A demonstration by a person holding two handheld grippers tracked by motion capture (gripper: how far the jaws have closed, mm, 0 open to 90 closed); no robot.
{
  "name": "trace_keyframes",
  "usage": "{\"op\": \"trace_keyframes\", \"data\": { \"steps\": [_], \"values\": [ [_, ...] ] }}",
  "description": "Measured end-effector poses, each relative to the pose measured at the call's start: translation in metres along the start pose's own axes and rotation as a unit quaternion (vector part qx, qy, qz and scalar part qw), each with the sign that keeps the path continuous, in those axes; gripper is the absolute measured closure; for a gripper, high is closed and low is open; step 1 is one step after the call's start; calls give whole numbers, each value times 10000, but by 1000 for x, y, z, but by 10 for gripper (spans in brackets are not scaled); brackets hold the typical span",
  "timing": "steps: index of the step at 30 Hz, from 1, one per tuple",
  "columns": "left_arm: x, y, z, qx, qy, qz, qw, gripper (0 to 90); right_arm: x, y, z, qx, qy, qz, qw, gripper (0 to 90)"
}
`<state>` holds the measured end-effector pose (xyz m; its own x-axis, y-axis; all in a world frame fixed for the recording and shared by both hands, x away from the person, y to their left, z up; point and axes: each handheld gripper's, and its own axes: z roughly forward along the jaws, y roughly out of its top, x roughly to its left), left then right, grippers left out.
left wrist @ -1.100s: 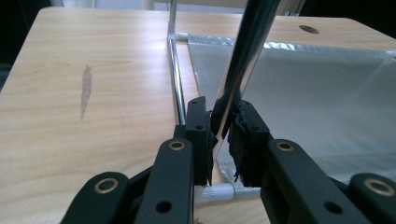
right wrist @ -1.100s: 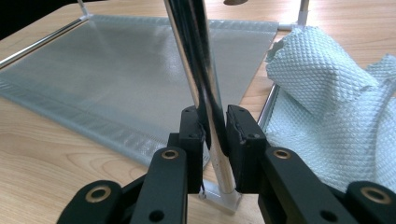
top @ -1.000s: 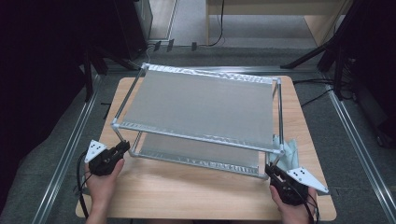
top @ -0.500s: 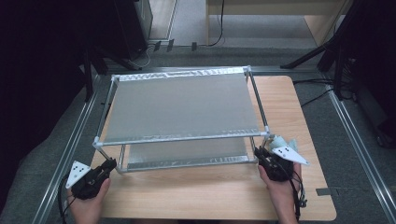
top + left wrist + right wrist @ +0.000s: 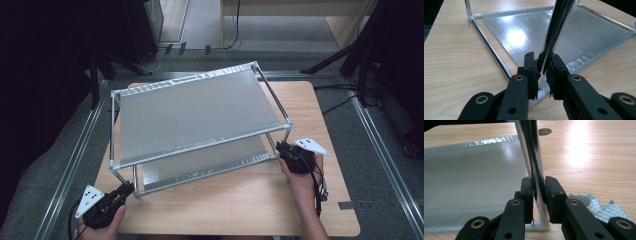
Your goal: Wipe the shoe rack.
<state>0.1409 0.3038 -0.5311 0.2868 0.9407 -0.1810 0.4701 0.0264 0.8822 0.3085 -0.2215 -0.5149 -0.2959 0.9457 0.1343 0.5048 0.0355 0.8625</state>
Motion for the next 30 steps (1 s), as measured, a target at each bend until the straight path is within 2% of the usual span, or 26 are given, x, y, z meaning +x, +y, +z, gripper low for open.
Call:
{"op": "trace_keyframes", "data": {
  "steps": [4,7,11,15,16,19,30],
  "values": [
    [-3,1,2,44,-21,-100,9999,784,-4,0,-1,5,-33,2,10000,781],
    [-5,0,3,57,46,-316,9995,772,-4,0,-4,30,-42,-3,10000,782],
    [-9,-1,2,116,106,-187,9997,779,-5,-2,-7,61,-50,0,10000,782],
    [-8,-7,-1,-11,-195,-187,9996,776,-8,-4,-14,80,-50,-28,10000,782],
    [-9,-7,-2,-2,-236,-187,9995,775,-9,-5,-16,88,-42,-15,10000,782],
    [-13,-6,-4,111,-314,21,9994,781,-11,-8,-22,93,-125,-64,9999,787],
    [-22,-4,2,200,-684,177,9973,779,-23,-14,-38,79,-342,33,9994,789]
  ]
}}
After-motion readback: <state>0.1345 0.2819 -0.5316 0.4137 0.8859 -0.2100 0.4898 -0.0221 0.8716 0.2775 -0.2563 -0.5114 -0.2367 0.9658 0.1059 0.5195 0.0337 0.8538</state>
